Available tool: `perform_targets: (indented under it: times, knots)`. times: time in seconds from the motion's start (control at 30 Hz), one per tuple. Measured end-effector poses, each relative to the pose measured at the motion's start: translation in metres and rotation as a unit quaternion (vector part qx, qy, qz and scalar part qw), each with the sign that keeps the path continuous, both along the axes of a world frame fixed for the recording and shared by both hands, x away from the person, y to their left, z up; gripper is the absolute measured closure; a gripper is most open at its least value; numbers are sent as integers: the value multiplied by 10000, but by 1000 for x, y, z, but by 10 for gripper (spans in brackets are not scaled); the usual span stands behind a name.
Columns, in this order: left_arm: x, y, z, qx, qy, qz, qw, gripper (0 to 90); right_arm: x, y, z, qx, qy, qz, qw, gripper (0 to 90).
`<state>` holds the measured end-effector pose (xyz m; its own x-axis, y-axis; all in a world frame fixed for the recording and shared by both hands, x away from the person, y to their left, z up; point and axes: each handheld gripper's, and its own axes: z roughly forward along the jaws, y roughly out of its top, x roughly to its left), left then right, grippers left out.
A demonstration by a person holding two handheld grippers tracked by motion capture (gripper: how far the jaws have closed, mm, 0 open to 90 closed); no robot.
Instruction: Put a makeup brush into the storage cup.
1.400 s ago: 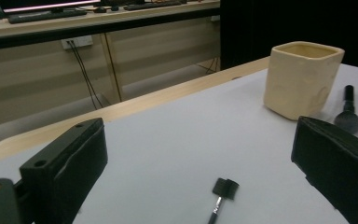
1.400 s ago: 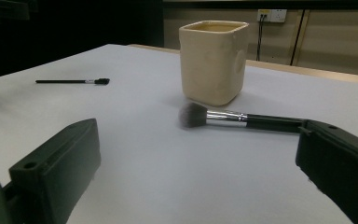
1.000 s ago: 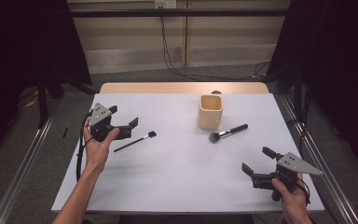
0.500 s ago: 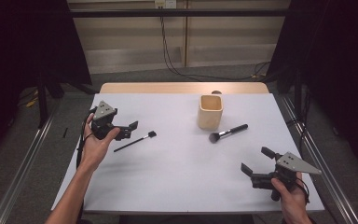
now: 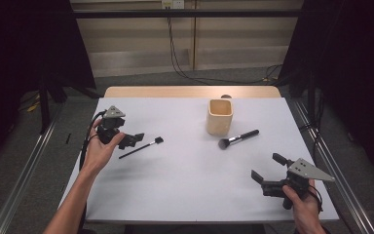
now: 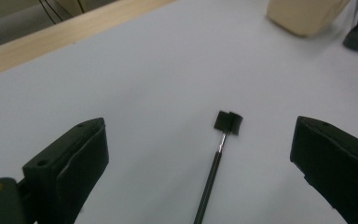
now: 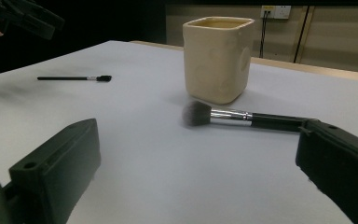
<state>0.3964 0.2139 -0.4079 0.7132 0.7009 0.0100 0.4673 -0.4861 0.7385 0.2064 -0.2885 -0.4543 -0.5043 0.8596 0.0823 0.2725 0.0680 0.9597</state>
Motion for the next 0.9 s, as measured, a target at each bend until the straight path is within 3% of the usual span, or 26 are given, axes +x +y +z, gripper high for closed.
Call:
perform_targets:
  times: [0.2,0.23,0.33,0.47,0.57,0.67,0.7,0.73,0.9]
  knots:
    - [4,-3,-1,307,241,-139,9991,47,1,0,0,9,18,14,10000,0]
    - [5,-5,-1,438,305,-169,9984,43,0,0,0,4,14,18,10000,0]
    - [6,-6,-1,518,369,-215,9977,44,0,1,0,8,19,25,10000,0]
    - [9,-8,-1,818,585,-325,9944,52,1,1,0,4,14,40,10000,0]
    - [10,-9,-2,890,704,-360,9929,56,1,1,0,4,12,44,10000,0]
    - [11,-11,-5,1082,868,-469,9892,57,1,1,0,12,16,43,10000,0]
    - [11,-11,-5,1082,868,-469,9892,59,1,1,0,10,16,42,10000,0]
    - [11,-12,-6,1240,950,-532,9863,61,0,1,0,1,13,51,10000,0]
    - [12,-12,-9,1362,1084,-593,9830,61,0,1,0,8,12,51,10000,0]
